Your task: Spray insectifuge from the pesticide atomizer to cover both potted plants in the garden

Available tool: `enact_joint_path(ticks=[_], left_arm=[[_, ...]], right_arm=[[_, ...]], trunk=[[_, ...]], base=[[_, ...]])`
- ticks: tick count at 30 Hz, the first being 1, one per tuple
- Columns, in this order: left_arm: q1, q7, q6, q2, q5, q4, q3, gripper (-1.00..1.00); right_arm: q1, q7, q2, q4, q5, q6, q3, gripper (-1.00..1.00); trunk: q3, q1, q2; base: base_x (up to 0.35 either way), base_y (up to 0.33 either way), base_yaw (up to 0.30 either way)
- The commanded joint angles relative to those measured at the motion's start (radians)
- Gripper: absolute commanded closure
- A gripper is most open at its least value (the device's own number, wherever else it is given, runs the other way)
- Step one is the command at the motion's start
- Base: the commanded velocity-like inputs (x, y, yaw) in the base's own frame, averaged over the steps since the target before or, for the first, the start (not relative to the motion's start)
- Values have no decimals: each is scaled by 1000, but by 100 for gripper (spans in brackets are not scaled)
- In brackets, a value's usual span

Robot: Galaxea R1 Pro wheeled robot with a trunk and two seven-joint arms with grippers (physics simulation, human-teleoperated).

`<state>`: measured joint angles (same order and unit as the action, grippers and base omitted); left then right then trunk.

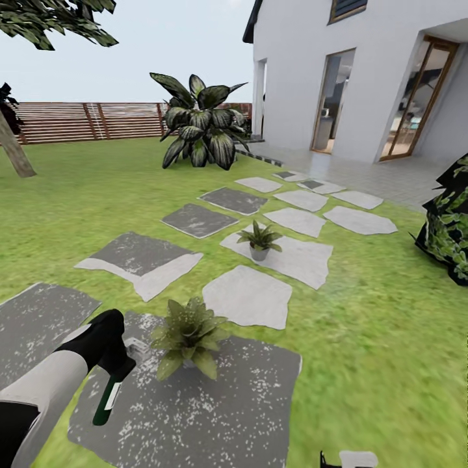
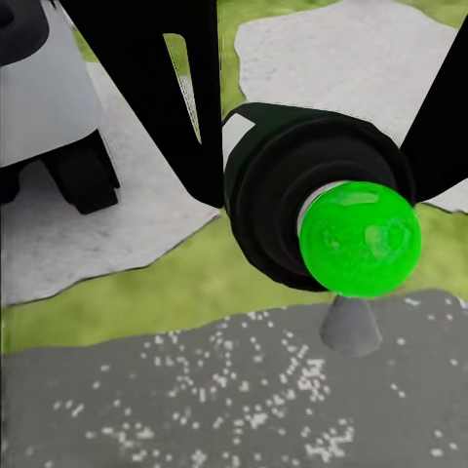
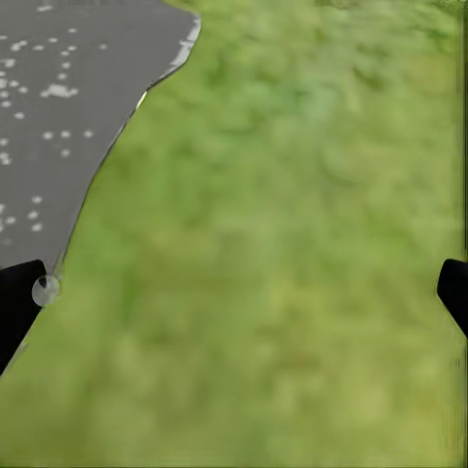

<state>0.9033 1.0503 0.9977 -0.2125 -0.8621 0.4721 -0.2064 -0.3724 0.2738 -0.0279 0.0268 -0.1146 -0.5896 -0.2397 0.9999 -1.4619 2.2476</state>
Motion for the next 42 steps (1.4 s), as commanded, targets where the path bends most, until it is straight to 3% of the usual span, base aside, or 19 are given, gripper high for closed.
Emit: enact_joint_path(ticks=[1, 19, 29, 42], left_arm=[[1, 10, 6, -1, -8, 2, -4, 100], [2, 10, 6, -1, -8, 3, -4, 100], [2, 10, 6, -1, -8, 2, -4, 100], [2, 10, 6, -1, -8, 12, 0, 100]], right_arm=[[0, 1, 0, 0, -10, -2, -9, -100], [0, 1, 0, 0, -10, -2, -9, -100], [0, 1, 0, 0, -11, -2, -9, -100], [0, 1, 0, 0, -11, -2, -9, -100]], trunk=[[1, 0, 0], [1, 0, 0], [1, 0, 0], [1, 0, 0]], base=[[145, -243, 16], [41, -265, 232], [18, -274, 77], [16, -274, 271]])
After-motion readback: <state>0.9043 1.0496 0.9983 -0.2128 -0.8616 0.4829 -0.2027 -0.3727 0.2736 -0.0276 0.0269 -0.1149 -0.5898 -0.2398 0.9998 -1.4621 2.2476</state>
